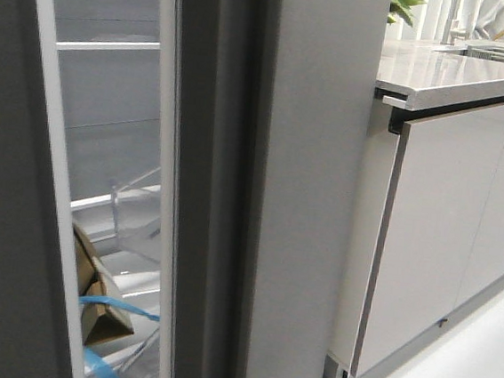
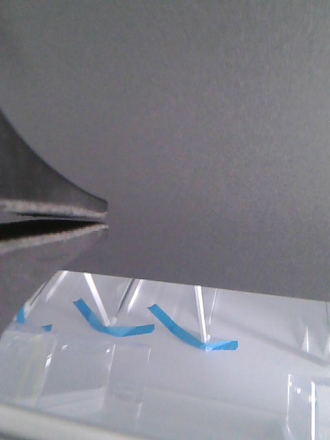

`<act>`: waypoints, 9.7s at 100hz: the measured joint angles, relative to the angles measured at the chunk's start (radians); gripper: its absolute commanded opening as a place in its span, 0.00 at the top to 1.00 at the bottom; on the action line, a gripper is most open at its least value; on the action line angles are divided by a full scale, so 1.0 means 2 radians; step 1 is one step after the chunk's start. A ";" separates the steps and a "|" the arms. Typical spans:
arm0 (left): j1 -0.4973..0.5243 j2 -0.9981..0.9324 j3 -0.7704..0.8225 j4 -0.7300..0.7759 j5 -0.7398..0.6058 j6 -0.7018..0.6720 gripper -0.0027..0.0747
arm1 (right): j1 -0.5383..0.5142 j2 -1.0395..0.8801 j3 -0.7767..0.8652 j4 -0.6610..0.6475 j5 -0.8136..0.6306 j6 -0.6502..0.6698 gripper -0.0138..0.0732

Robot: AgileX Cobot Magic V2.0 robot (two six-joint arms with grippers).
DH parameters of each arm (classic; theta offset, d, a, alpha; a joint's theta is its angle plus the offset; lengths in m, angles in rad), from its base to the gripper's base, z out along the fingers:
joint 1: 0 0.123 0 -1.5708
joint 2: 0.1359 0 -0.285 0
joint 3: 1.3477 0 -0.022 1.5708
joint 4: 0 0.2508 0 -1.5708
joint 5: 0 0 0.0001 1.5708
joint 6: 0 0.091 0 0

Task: Close fridge door

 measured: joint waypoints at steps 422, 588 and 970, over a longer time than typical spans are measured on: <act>0.000 0.000 0.000 0.000 0.000 0.000 0.99 | 0.317 0.421 -0.543 0.006 0.128 0.037 0.93; 0.000 0.000 0.000 0.000 0.000 0.000 0.99 | 0.398 0.828 -0.877 0.020 0.084 0.040 0.93; 0.000 0.000 0.000 0.000 0.000 0.000 0.99 | 0.052 0.001 -0.001 -0.083 -0.037 0.083 0.93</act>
